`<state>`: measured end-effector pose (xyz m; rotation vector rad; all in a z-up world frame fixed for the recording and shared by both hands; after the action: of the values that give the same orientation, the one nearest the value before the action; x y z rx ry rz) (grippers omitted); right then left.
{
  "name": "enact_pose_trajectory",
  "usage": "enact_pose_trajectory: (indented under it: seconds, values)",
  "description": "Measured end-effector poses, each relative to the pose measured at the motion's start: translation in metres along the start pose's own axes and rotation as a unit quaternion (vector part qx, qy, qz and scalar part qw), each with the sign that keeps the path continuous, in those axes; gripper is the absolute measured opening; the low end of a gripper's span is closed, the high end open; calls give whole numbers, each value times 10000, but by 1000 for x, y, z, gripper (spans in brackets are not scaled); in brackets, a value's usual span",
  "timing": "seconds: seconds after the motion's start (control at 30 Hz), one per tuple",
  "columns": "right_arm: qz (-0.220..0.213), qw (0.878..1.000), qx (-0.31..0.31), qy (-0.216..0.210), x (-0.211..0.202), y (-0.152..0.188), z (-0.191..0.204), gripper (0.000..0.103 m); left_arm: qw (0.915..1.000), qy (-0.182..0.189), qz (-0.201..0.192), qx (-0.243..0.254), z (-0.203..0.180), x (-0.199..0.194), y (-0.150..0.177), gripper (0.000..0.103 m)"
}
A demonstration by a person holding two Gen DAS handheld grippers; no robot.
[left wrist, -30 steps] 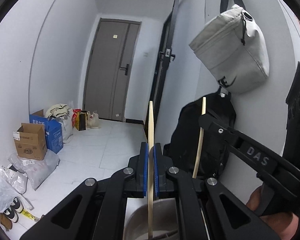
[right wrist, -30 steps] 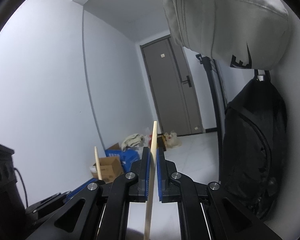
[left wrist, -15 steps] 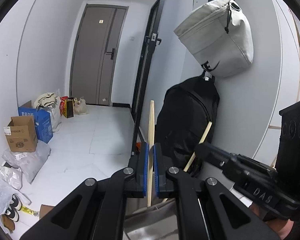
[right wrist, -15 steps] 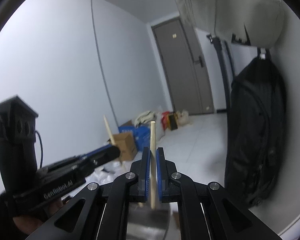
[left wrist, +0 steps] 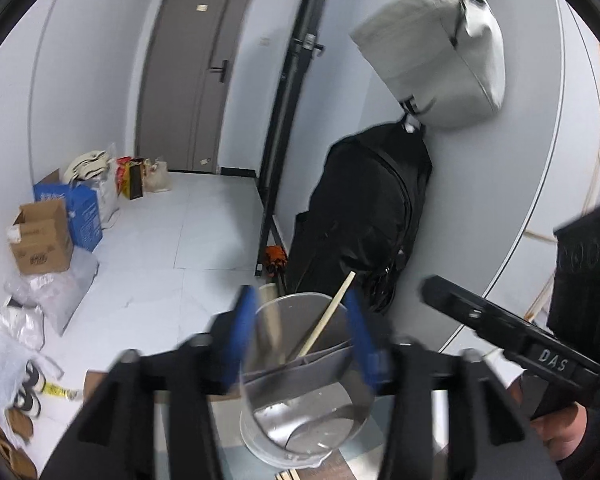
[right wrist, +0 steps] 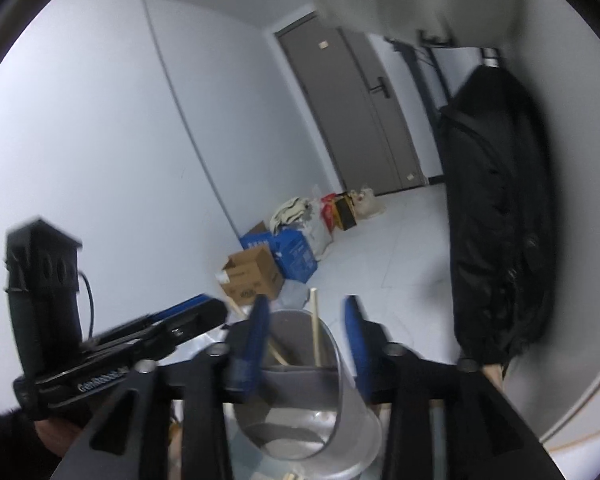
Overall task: Organize utensils
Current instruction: 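Open both grippers to drop the sticks into the holder, then lower the right gripper to the stick bundle and close on a stick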
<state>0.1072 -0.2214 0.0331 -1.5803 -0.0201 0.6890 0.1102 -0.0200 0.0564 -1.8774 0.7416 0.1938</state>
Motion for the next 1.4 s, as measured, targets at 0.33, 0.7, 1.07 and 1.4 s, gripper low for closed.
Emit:
enact_pose_trajectory:
  seconds: [0.33,0.7,1.07,1.4]
  values:
    - [95,9996,131,228,-52,24,4,75,9970,-717,-136,-258,3,-44,17,71]
    - [358,9991,7,215,-79,52,34,98,9901,-1239,360,-545,17,-54,59,80]
    - [1479,9888,182,16,-54,90,46,98,9785,-1935,342,-633,37,-51,88,87]
    - [2750,9600,451,-281,0,137,52,75,9709,-2052,449,-1149,71,-54,91,88]
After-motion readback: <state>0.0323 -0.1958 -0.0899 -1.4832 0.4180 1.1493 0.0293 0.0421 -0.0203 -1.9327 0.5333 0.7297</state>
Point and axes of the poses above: each gripper's, at about its wrist camera, not at the fingertips, and x roughly the way its jaws point, z to its left, y to its underside, the point moved 2 cm from there along x, roughly the way its jaws point, and after that the axes turned 13 degrees about -x, right-handed, at the moved point
